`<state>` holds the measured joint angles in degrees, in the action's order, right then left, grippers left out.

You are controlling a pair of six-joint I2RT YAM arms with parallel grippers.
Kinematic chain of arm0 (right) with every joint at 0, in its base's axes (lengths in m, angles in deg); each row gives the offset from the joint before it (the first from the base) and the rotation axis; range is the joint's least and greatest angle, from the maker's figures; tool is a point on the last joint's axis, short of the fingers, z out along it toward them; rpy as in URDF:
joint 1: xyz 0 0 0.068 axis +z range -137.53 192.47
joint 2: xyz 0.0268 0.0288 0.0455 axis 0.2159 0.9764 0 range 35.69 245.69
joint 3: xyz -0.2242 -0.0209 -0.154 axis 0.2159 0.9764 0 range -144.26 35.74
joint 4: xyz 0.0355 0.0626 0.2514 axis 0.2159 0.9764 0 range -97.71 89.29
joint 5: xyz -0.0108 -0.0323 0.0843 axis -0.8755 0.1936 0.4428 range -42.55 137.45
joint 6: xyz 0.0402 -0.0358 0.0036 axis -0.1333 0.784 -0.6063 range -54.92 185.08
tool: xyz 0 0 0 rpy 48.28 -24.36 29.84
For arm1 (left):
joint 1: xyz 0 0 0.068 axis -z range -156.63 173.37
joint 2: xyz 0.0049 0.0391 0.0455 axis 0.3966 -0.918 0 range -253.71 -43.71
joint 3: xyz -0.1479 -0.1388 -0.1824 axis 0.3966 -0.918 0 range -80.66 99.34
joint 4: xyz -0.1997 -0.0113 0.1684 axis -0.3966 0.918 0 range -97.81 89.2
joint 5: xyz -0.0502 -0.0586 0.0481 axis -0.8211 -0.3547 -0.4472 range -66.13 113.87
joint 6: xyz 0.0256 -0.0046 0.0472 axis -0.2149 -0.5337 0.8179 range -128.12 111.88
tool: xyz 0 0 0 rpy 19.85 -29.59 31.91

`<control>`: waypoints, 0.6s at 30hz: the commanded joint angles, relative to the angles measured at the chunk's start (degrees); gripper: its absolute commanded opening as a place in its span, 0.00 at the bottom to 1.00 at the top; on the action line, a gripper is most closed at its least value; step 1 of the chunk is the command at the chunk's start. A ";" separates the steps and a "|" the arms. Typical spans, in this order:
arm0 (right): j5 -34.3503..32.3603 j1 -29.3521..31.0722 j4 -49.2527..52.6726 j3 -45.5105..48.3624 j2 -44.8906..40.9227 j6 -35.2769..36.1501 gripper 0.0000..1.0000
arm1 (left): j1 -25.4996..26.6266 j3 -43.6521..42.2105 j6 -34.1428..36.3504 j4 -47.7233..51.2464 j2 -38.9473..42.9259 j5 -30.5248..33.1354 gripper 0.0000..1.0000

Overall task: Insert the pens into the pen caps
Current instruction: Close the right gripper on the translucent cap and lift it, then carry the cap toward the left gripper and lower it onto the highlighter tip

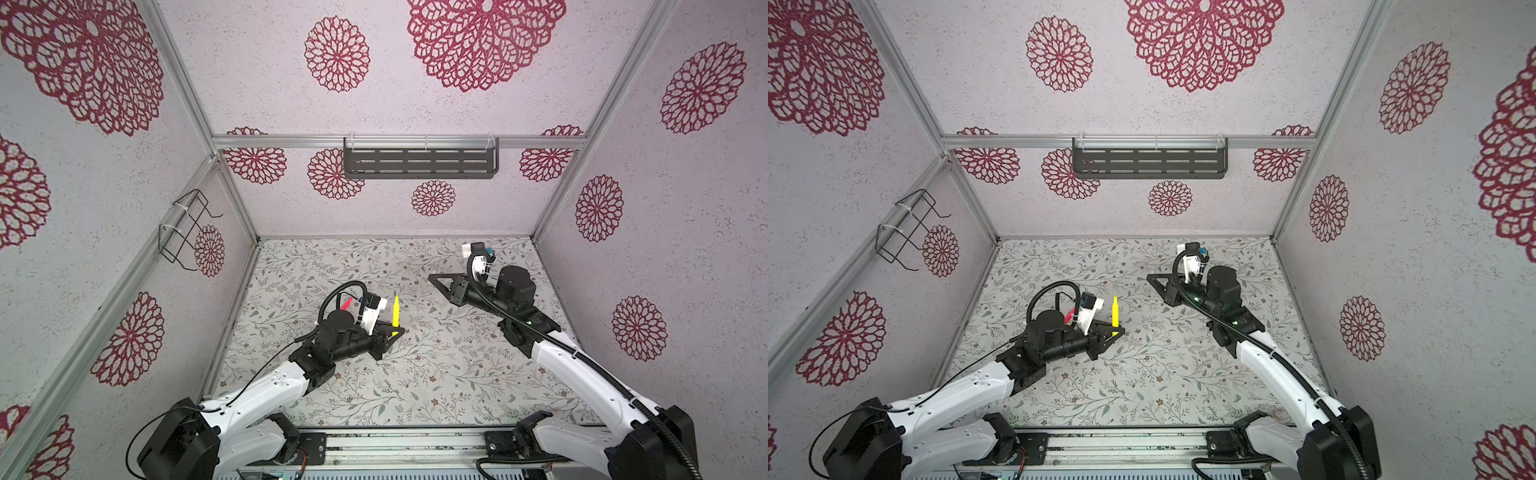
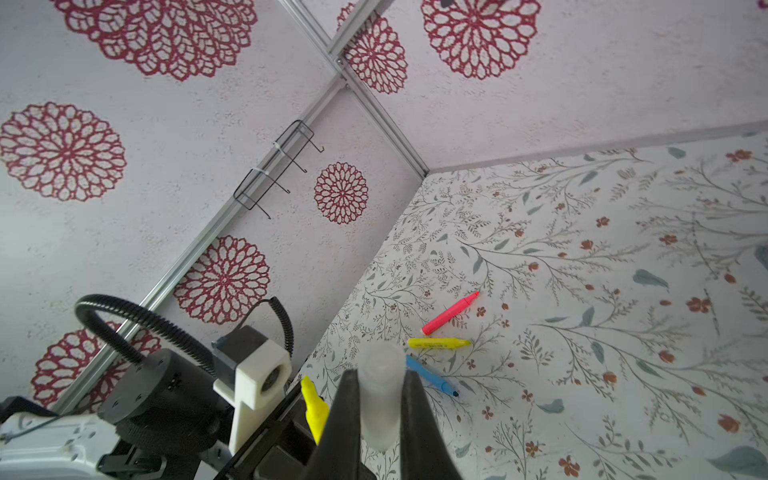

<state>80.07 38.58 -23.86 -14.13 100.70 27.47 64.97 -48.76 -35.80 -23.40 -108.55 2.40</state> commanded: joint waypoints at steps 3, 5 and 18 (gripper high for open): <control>5.52 1.83 -11.00 0.68 -1.18 2.15 0.00 | 1.61 2.33 0.44 -0.71 -0.77 -1.82 0.00; 6.58 2.26 -12.28 0.85 -1.11 2.51 0.00 | 1.94 2.62 0.48 -0.58 -0.66 -2.00 0.00; 8.00 4.20 -11.11 0.40 -1.54 5.08 0.00 | 3.70 5.69 1.36 0.34 -1.65 -2.78 0.00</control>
<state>86.81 42.21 -33.28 -12.97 100.70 30.07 67.88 -44.52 -35.32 -22.96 -109.42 0.30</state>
